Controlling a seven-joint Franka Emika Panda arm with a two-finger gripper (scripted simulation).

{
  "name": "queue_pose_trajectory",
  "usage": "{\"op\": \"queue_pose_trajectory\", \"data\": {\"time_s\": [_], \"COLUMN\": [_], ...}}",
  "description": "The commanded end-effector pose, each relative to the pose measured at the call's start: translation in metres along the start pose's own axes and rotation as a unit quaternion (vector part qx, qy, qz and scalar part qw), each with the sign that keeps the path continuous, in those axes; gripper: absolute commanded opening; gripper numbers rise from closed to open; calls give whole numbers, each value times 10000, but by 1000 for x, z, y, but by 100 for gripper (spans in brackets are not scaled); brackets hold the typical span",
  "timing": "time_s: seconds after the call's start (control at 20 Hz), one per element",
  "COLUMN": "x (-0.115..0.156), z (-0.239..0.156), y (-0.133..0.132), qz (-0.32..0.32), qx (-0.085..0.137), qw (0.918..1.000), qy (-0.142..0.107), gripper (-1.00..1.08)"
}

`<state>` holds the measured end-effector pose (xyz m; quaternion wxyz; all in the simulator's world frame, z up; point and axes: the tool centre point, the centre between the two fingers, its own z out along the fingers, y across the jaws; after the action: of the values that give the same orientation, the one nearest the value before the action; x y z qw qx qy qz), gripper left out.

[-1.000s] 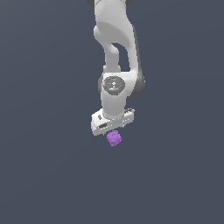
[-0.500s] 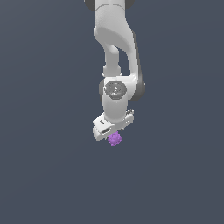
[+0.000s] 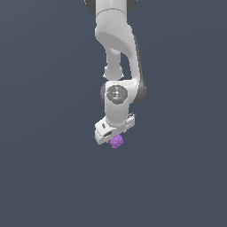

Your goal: Pick up the object and move it to a goal position.

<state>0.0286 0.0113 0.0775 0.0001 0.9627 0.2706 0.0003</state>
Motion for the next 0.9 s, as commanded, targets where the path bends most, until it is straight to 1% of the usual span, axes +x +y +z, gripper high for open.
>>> {"op": "queue_pose_trajectory", "data": {"time_s": [0.0,0.2,0.45,0.5,0.85], "x": [-1,-1,0,0,0], "z": [13,32,38,38,38], "y": [-1,-1,0,0,0], "qz": [-8,-18,-20,-20,-20], "qx": [3,3,2,2,2], "qw": [10000,10000,10000,10000,10000], "qy": [-5,-3,-3,-3,-3], "gripper": [100,100,100,-100,-100]}}
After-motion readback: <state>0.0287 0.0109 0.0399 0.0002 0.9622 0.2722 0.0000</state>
